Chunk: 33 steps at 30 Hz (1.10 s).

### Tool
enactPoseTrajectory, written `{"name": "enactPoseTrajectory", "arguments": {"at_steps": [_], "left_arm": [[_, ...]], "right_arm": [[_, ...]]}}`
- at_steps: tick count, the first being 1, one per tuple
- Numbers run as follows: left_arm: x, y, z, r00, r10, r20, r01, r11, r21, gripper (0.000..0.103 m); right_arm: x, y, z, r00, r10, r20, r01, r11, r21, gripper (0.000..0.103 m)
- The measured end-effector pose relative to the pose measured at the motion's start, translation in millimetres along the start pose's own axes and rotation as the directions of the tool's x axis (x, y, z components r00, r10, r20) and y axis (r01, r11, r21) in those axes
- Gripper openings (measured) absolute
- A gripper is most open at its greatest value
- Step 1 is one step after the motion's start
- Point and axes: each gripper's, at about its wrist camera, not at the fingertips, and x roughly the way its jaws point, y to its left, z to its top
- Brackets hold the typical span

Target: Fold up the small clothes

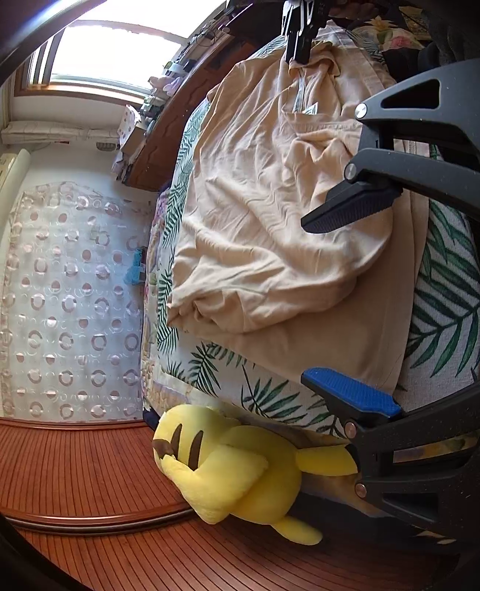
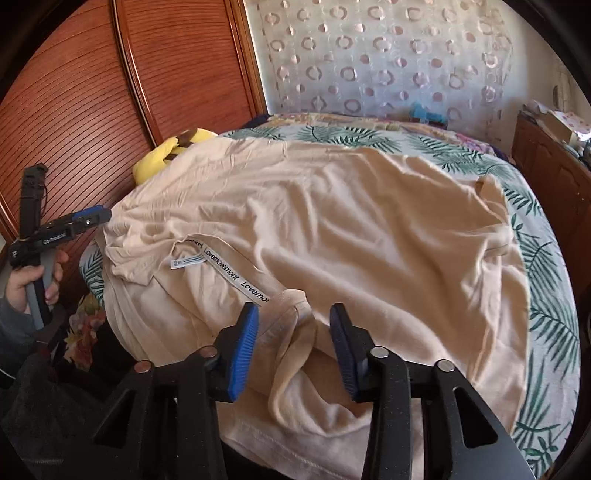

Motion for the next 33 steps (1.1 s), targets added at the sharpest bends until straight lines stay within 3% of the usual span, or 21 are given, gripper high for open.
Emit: {"name": "enactPoseTrajectory", "arguments": {"at_steps": [1, 3, 13, 17, 22, 28, 33], "left_arm": [[-0.9, -2.6, 0.2, 1.0, -0.002, 0.0, 0.002, 1.0, 0.003, 0.076], [-2.2, -8.3, 0.6, 1.0, -0.012, 0.001, 0.012, 1.0, 0.006, 0.076], [-3.5, -64.4, 9.9, 0.992, -0.127, 0.001, 0.127, 0.988, 0.092, 0.076], [12.7, -88.3, 21.0, 0.988, -0.155, -0.022, 0.157, 0.977, 0.142, 0.076], [40.1, -108.8, 26.9, 0.979, -0.172, -0.11, 0.19, 0.964, 0.186, 0.076], [54.0, -112.7, 8.4, 0.965, -0.153, -0.212, 0.2, 0.954, 0.223, 0.076], [40.7, -106.6, -11.1, 0.964, -0.139, -0.228, 0.194, 0.95, 0.243, 0.076]], "right_arm": [[3.2, -0.9, 0.7, 1.0, 0.006, -0.005, -0.006, 1.0, 0.006, 0.021], [2.5, -0.5, 2.5, 1.0, 0.024, 0.003, -0.024, 1.0, 0.008, 0.008], [-51.6, 17.0, -23.5, 0.986, 0.155, 0.059, -0.152, 0.986, -0.062, 0.007], [-63.6, 14.0, -34.3, 0.989, 0.144, 0.044, -0.141, 0.988, -0.068, 0.007], [-63.6, 15.6, -37.7, 0.992, 0.125, 0.027, -0.124, 0.991, -0.054, 0.007], [-71.7, 11.6, -34.5, 0.991, 0.118, 0.057, -0.117, 0.993, -0.018, 0.008], [-73.0, 4.8, -32.9, 0.994, 0.085, 0.07, -0.084, 0.996, -0.011, 0.013]]}}
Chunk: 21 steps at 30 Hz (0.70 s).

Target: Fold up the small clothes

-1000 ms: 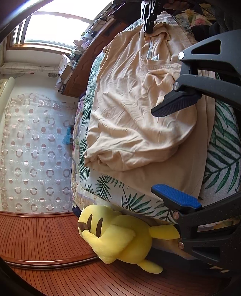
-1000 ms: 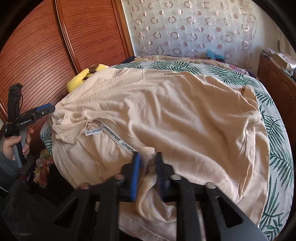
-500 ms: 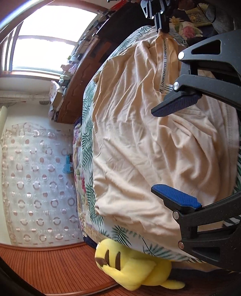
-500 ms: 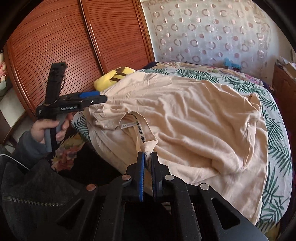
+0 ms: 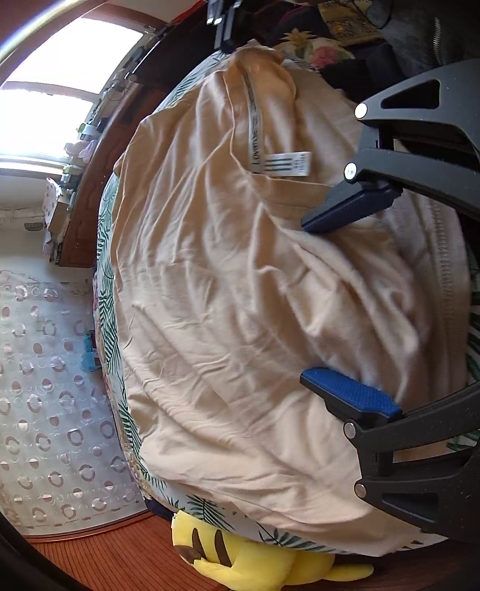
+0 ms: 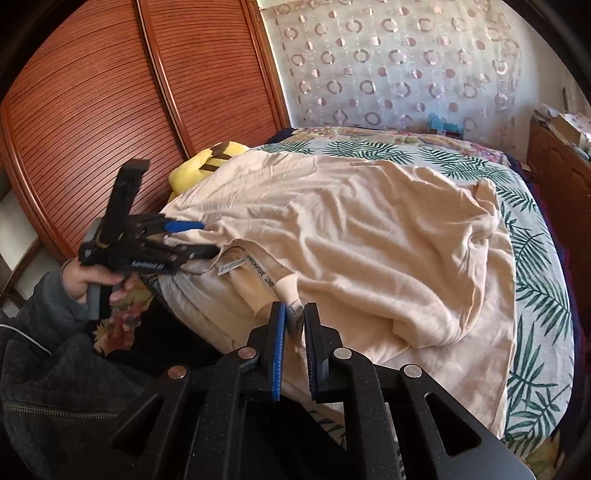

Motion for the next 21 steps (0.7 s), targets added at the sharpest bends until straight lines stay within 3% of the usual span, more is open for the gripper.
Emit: {"name": "enactPoseTrajectory", "arguments": {"at_steps": [4, 10, 13, 15, 19, 21], "left_arm": [[-12.7, 0.8, -10.4, 1.0, -0.005, 0.01, 0.005, 1.0, -0.007, 0.076], [-34.5, -12.2, -2.3, 0.991, -0.078, 0.108, 0.079, 0.997, -0.008, 0.073], [-34.0, -28.0, 6.4, 0.985, -0.126, 0.122, 0.123, 0.992, 0.026, 0.058], [-26.5, -37.4, 10.6, 0.985, -0.137, 0.104, 0.133, 0.99, 0.049, 0.042], [-5.5, -48.2, 15.0, 0.987, -0.151, 0.06, 0.146, 0.986, 0.074, 0.034], [-2.5, -49.2, 12.9, 0.989, -0.137, 0.056, 0.133, 0.988, 0.081, 0.006]], "right_arm": [[0.4, -3.2, 5.3, 1.0, -0.019, 0.012, 0.019, 1.0, 0.002, 0.027], [6.4, -5.7, 7.9, 0.999, -0.033, 0.005, 0.033, 0.999, -0.001, 0.03], [9.0, -9.9, 7.4, 0.999, -0.04, -0.004, 0.04, 0.999, 0.0, 0.03], [9.6, -13.9, 7.2, 0.999, -0.049, -0.01, 0.049, 0.999, -0.002, 0.03], [9.8, -19.6, 5.7, 0.997, -0.075, -0.018, 0.075, 0.997, 0.005, 0.03], [9.1, -23.8, 5.5, 0.997, -0.079, -0.021, 0.079, 0.997, 0.013, 0.03]]}}
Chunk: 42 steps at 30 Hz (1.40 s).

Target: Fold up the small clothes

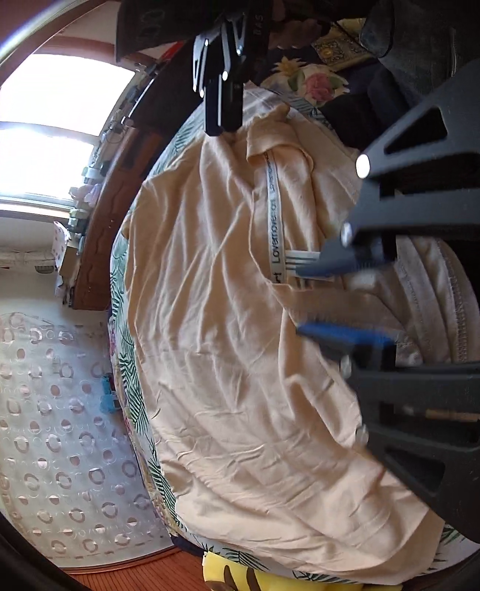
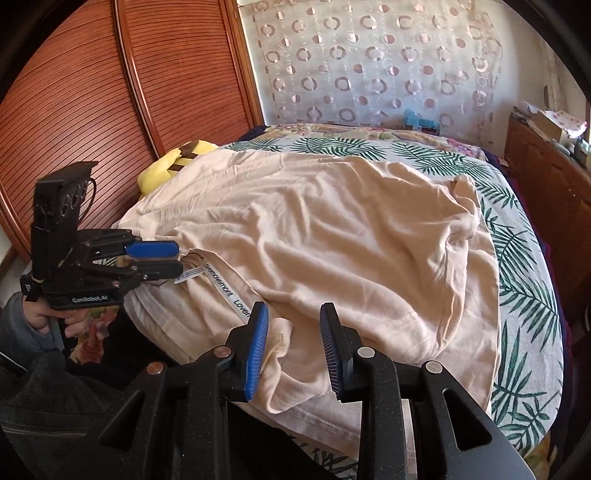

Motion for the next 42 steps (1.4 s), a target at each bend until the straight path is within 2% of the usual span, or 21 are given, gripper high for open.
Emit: {"name": "enactPoseTrajectory", "arguments": {"at_steps": [3, 9, 14, 19, 20, 21, 22, 24, 25, 27, 28, 38, 42], "left_arm": [[-12.0, 2.8, -3.9, 1.0, 0.006, 0.025, -0.006, 1.0, -0.008, 0.005], [-62.5, 7.5, -28.5, 0.998, 0.013, 0.069, -0.01, 0.999, -0.044, 0.004], [-74.2, 11.2, -46.0, 0.998, 0.041, 0.049, -0.037, 0.997, -0.07, 0.005], [-83.3, 17.5, -45.1, 0.996, 0.051, 0.067, -0.044, 0.994, -0.099, 0.005], [-85.0, 18.9, -43.5, 0.996, 0.054, 0.073, -0.046, 0.994, -0.101, 0.012], [-87.4, 20.1, -42.2, 0.995, 0.054, 0.08, -0.046, 0.994, -0.102, 0.024], [-90.2, 21.5, -41.1, 0.994, 0.057, 0.092, -0.048, 0.994, -0.102, 0.029], [-92.8, 26.1, -38.9, 0.992, 0.071, 0.103, -0.059, 0.992, -0.108, 0.048], [-93.1, 29.3, -38.2, 0.991, 0.08, 0.104, -0.068, 0.991, -0.115, 0.052], [-91.7, 36.8, -38.0, 0.989, 0.103, 0.102, -0.09, 0.987, -0.13, 0.071], [-90.6, 40.5, -38.0, 0.988, 0.113, 0.101, -0.099, 0.986, -0.137, 0.074], [-83.2, 63.8, -43.5, 0.98, 0.182, 0.082, -0.165, 0.97, -0.181, 0.077], [-81.8, 73.5, -45.7, 0.974, 0.211, 0.08, -0.192, 0.962, -0.196, 0.077]], "right_arm": [[-1.5, -5.4, -2.1, 1.0, -0.006, -0.002, 0.006, 1.0, 0.008, 0.03], [-6.1, -18.4, -8.5, 1.0, -0.01, -0.003, 0.01, 0.999, 0.035, 0.03], [-9.5, -23.8, -11.1, 1.0, -0.012, 0.0, 0.012, 0.998, 0.054, 0.03], [-12.6, -25.8, -10.0, 1.0, -0.017, 0.004, 0.016, 0.998, 0.052, 0.03], [-13.1, -27.1, -9.8, 1.0, -0.015, 0.004, 0.015, 0.999, 0.05, 0.03], [-13.7, -27.0, -9.7, 1.0, -0.016, 0.005, 0.016, 0.999, 0.048, 0.03], [-14.1, -27.2, -9.7, 1.0, -0.019, 0.005, 0.018, 0.999, 0.045, 0.03], [-13.6, -29.1, -9.2, 1.0, -0.022, 0.004, 0.022, 0.999, 0.04, 0.03], [-13.5, -30.0, -9.4, 1.0, -0.025, 0.003, 0.025, 0.999, 0.039, 0.03], [-13.4, -32.5, -9.8, 1.0, -0.026, 0.001, 0.026, 0.999, 0.039, 0.03], [-13.4, -33.4, -10.0, 1.0, -0.027, 0.0, 0.027, 0.999, 0.04, 0.03], [-14.1, -38.0, -8.9, 0.999, -0.042, -0.007, 0.042, 0.999, 0.03, 0.031], [-13.5, -40.8, -7.7, 0.998, -0.058, -0.003, 0.058, 0.998, 0.017, 0.04]]}}
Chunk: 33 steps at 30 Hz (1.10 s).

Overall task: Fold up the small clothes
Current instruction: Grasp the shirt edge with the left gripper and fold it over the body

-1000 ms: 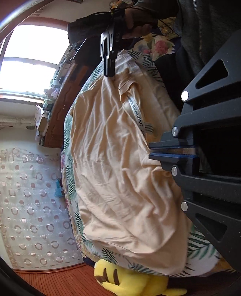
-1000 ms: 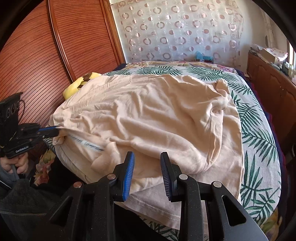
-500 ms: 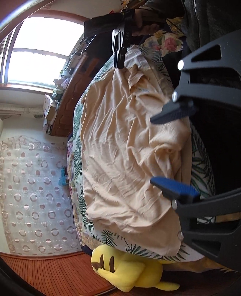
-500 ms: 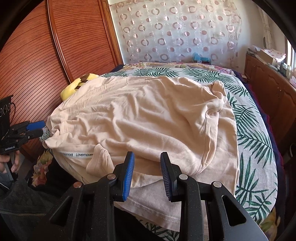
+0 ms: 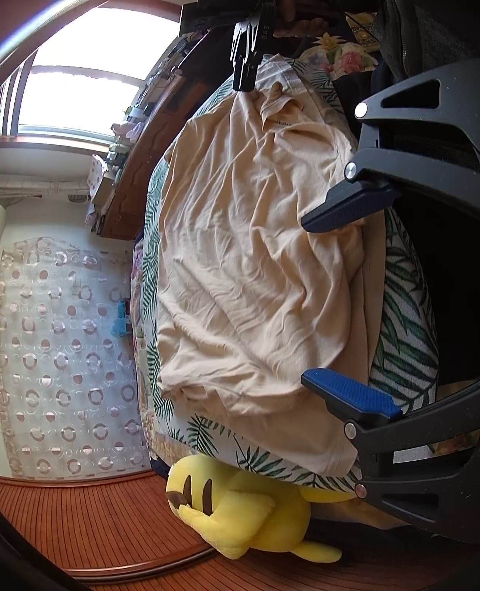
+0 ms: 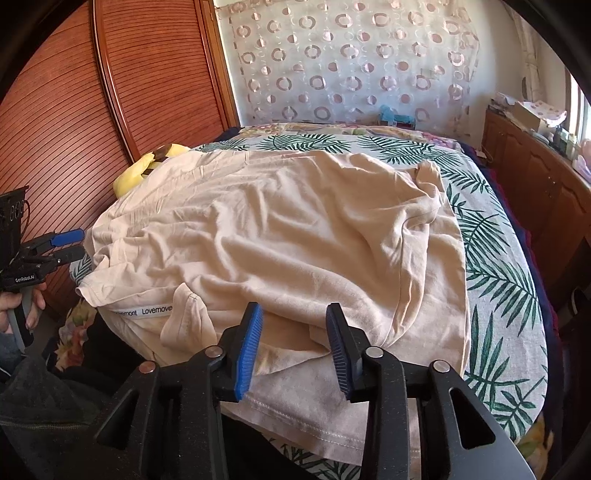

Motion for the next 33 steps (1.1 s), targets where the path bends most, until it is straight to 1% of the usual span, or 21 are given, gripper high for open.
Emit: {"name": "enactPoseTrajectory", "arguments": {"at_steps": [3, 6, 10, 12, 13, 15, 18, 21, 25, 26, 27, 28, 29, 30, 32, 33], "left_arm": [[3.6, 13.9, -0.2, 0.999, 0.034, 0.005, -0.034, 0.999, -0.03, 0.077], [9.9, 35.9, -0.2, 0.997, 0.083, -0.001, -0.082, 0.993, -0.081, 0.077], [20.8, 64.7, 1.7, 0.99, 0.141, -0.016, -0.142, 0.981, -0.135, 0.077], [26.3, 72.9, 3.5, 0.988, 0.154, -0.02, -0.155, 0.976, -0.152, 0.077], [29.2, 78.2, 4.9, 0.987, 0.156, -0.023, -0.158, 0.974, -0.164, 0.077], [36.7, 86.1, 7.5, 0.991, 0.134, -0.028, -0.137, 0.972, -0.191, 0.077], [45.3, 91.2, 8.0, 0.994, 0.106, -0.036, -0.111, 0.969, -0.221, 0.077], [55.4, 92.7, 5.7, 0.993, 0.099, -0.067, -0.112, 0.966, -0.231, 0.077], [52.1, 88.2, 4.2, 0.992, 0.111, -0.066, -0.123, 0.968, -0.22, 0.076], [51.9, 86.4, 4.1, 0.992, 0.108, -0.066, -0.12, 0.97, -0.214, 0.069], [50.8, 84.1, 3.5, 0.993, 0.101, -0.06, -0.112, 0.972, -0.206, 0.056], [50.4, 82.1, 3.2, 0.994, 0.09, -0.059, -0.1, 0.975, -0.2, 0.05], [49.8, 80.3, 2.8, 0.995, 0.082, -0.06, -0.092, 0.977, -0.192, 0.039], [50.2, 77.7, 3.5, 0.995, 0.08, -0.061, -0.09, 0.98, -0.178, 0.025], [50.9, 72.7, 4.9, 0.995, 0.072, -0.063, -0.082, 0.984, -0.161, 0.013], [50.4, 69.6, 5.8, 0.996, 0.068, -0.055, -0.075, 0.985, -0.153, 0.01]], "right_arm": [[2.1, -3.6, 1.4, 1.0, -0.024, 0.005, 0.025, 1.0, -0.008, 0.048], [5.6, -7.0, 1.2, 0.996, -0.083, 0.011, 0.083, 0.996, -0.016, 0.061], [14.3, -11.7, -2.0, 0.99, -0.141, 0.005, 0.141, 0.99, -0.008, 0.063], [19.2, -13.4, -4.0, 0.986, -0.166, -0.004, 0.166, 0.986, -0.006, 0.063], [21.2, -14.3, -5.3, 0.984, -0.176, -0.009, 0.176, 0.984, -0.005, 0.063], [25.7, -16.4, -7.2, 0.983, -0.185, -0.02, 0.185, 0.983, 0.0, 0.065], [29.1, -19.8, -8.9, 0.982, -0.188, -0.025, 0.188, 0.982, 0.012, 0.075], [30.8, -23.2, -10.4, 0.98, -0.2, -0.021, 0.2, 0.98, 0.018, 0.085], [30.0, -26.1, -12.6, 0.98, -0.197, -0.015, 0.198, 0.98, 0.021, 0.087], [29.6, -26.2, -13.1, 0.981, -0.196, -0.013, 0.196, 0.98, 0.02, 0.087], [29.3, -26.8, -13.5, 0.981, -0.194, -0.011, 0.195, 0.981, 0.019, 0.087], [29.2, -26.7, -13.7, 0.981, -0.194, -0.009, 0.194, 0.981, 0.019, 0.088], [28.9, -28.1, -14.5, 0.981, -0.192, -0.008, 0.192, 0.981, 0.019, 0.088], [28.8, -29.0, -15.0, 0.981, -0.191, -0.006, 0.191, 0.981, 0.02, 0.088], [28.8, -30.0, -16.0, 0.982, -0.191, -0.002, 0.191, 0.981, 0.021, 0.088], [28.9, -30.7, -16.6, 0.982, -0.191, 0.0, 0.191, 0.981, 0.022, 0.088]]}}
